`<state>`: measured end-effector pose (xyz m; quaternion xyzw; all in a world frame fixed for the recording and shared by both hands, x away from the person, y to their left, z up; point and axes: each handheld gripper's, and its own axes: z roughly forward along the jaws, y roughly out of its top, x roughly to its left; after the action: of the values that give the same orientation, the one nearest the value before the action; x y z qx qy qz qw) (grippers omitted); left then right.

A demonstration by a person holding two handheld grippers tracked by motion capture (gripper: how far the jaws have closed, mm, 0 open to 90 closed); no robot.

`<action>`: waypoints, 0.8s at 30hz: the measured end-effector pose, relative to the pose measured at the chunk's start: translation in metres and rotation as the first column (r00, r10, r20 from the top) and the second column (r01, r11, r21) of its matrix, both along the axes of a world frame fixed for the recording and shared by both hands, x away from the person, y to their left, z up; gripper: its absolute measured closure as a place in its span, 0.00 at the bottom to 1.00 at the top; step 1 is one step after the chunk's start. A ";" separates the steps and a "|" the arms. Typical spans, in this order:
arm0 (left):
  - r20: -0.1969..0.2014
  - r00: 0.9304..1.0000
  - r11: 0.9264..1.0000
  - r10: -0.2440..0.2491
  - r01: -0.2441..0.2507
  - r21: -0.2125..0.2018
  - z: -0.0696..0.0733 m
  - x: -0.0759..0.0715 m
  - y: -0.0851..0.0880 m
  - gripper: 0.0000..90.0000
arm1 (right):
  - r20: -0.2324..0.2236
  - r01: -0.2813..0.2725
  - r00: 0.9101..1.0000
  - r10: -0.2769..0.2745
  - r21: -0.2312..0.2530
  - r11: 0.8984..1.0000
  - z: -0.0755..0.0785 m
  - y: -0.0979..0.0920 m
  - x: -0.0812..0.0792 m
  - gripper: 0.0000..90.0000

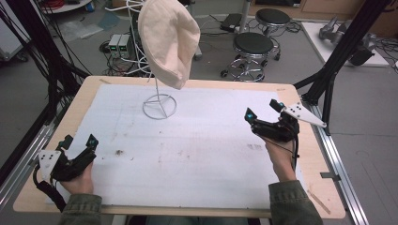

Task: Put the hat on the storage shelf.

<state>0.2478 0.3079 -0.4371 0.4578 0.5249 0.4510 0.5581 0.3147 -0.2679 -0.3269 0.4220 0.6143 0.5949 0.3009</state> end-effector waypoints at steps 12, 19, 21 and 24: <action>0.008 1.000 1.000 0.007 -0.007 -0.010 0.001 -0.003 0.002 0.22 | -0.092 0.091 0.992 -0.091 -0.012 0.996 -0.042 -0.032 -0.033 0.03; 0.006 1.000 1.000 0.010 -0.010 -0.008 0.001 -0.003 0.000 0.22 | -0.088 0.239 0.966 -0.242 -0.047 0.970 -0.062 -0.047 -0.049 0.02; 0.007 1.000 1.000 0.007 -0.006 -0.006 0.001 -0.002 -0.001 0.22 | -0.070 0.289 0.953 -0.294 -0.066 0.955 -0.068 -0.049 -0.051 0.02; 0.007 1.000 1.000 0.004 -0.004 -0.002 0.001 -0.002 -0.001 0.22 | -0.055 0.336 0.939 -0.340 -0.067 0.939 -0.073 -0.050 -0.054 0.03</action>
<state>0.2458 0.3065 -0.4363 0.4546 0.5243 0.4532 0.5596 0.2612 -0.3180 -0.4004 0.5320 0.5588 0.5027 0.3899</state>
